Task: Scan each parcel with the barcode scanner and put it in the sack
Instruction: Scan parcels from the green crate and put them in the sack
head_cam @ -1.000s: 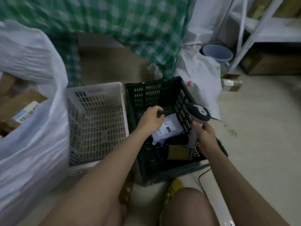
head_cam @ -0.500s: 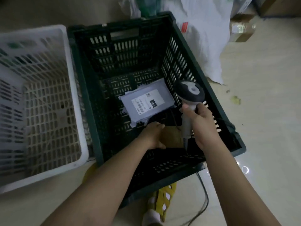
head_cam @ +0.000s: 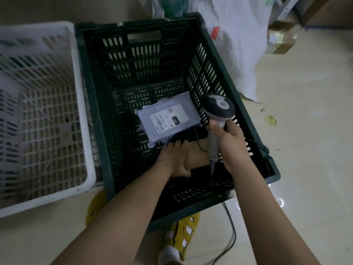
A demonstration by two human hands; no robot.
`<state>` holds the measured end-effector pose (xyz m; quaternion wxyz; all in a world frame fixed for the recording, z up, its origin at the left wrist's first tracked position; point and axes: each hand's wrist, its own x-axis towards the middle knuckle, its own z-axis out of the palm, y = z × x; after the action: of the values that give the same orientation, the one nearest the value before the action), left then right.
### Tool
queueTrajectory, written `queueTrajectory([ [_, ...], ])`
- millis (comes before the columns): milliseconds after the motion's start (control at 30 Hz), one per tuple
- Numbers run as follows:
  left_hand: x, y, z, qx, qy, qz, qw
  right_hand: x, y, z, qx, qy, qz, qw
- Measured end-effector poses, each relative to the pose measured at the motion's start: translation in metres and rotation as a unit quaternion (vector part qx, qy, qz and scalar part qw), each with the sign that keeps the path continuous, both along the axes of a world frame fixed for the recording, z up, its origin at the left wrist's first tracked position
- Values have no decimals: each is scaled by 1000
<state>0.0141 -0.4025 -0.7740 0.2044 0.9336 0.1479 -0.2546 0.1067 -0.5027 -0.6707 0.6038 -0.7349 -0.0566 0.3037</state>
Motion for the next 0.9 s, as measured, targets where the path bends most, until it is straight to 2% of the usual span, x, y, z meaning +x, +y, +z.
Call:
queueTrajectory([
  [200, -19, 33, 87, -42, -41, 88, 994, -16, 7, 39, 36, -30, -45, 998],
  [400, -73, 79, 182, -59, -60, 162, 983, -52, 29, 107, 78, -97, -33, 992],
  [567, -127, 91, 236, -92, -167, 313, 931, -82, 44, 145, 88, -81, -12, 993],
  [700, -162, 90, 244, -144, -219, 391, 882, -106, 55, 148, 74, -22, -27, 997],
  [767, -177, 89, 246, -136, -213, 389, 886, -119, 59, 143, 68, -5, -47, 997],
  [900, -197, 86, 250, 14, -200, 280, 939, -139, 65, 128, 66, 18, -56, 996],
])
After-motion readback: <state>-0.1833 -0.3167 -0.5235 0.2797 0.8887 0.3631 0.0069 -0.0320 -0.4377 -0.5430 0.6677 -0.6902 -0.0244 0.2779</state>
